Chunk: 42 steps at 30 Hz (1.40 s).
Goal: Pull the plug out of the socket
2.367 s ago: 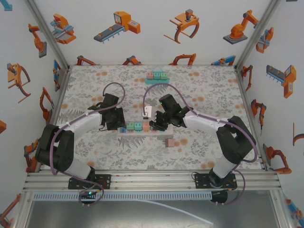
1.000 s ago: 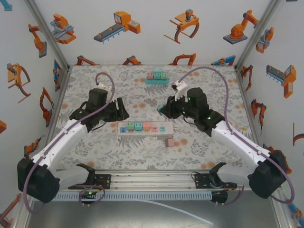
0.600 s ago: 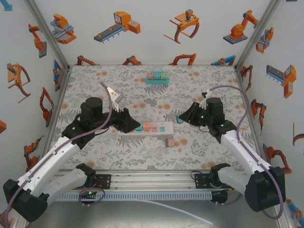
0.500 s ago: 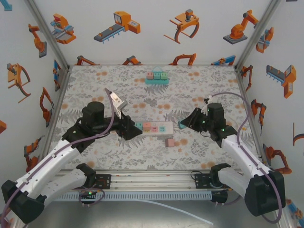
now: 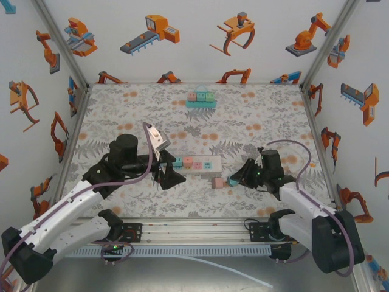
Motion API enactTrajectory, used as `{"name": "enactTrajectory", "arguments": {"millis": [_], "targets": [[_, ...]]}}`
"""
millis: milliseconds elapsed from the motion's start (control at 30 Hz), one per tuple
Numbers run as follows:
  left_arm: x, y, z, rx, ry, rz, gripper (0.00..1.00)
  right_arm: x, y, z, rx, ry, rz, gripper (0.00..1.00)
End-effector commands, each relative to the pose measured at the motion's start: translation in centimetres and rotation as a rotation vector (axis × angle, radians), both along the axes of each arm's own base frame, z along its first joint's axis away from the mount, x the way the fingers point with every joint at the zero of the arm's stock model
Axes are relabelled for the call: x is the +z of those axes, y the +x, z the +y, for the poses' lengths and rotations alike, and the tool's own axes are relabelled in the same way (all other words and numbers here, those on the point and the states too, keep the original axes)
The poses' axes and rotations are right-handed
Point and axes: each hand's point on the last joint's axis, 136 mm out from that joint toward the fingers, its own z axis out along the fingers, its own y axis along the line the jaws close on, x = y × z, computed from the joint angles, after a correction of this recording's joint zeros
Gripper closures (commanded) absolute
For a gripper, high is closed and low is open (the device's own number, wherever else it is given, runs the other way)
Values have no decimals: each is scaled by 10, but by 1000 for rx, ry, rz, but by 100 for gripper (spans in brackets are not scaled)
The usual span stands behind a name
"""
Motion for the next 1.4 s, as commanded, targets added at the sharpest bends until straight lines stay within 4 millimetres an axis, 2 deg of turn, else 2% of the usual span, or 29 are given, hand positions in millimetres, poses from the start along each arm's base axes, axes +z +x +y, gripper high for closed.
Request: {"name": "enactTrajectory", "arguments": {"millis": [0, 133, 267, 400, 467, 633, 800, 967, 1100, 1267, 1367], "targets": [[5, 1, -2, -4, -10, -52, 2, 6, 8, 8, 2, 59, -36, 84], [7, 5, 1, 31, -11, -66, 1, -3, 6, 4, -13, 39, -10, 73], [-4, 26, 11, 159, 51, -67, 1, -12, 2, -8, -68, -18, 31, 64], [-10, 37, 17, 227, 98, -63, 2, -12, -1, -20, -112, -72, 27, 57], [-11, 41, 22, 265, 114, -66, 2, -7, 0, -27, -132, -106, 13, 51], [-21, 56, 42, 406, 180, -56, 2, 33, 10, -34, -131, -151, -120, 47], [-29, 71, 65, 541, 223, -53, 1, 94, 27, -27, -100, -136, -327, 47], [-35, 88, 87, 657, 202, 22, 1, 165, 44, 0, 47, -179, -601, 49], [-43, 103, 105, 738, 172, 113, 1, 206, 49, 33, 217, -231, -776, 49], [-62, 121, 123, 846, 145, 230, 2, 234, 47, 89, 491, -285, -1049, 51], [-73, 129, 127, 887, 112, 300, 1, 231, 34, 127, 719, -356, -1204, 51]]}}
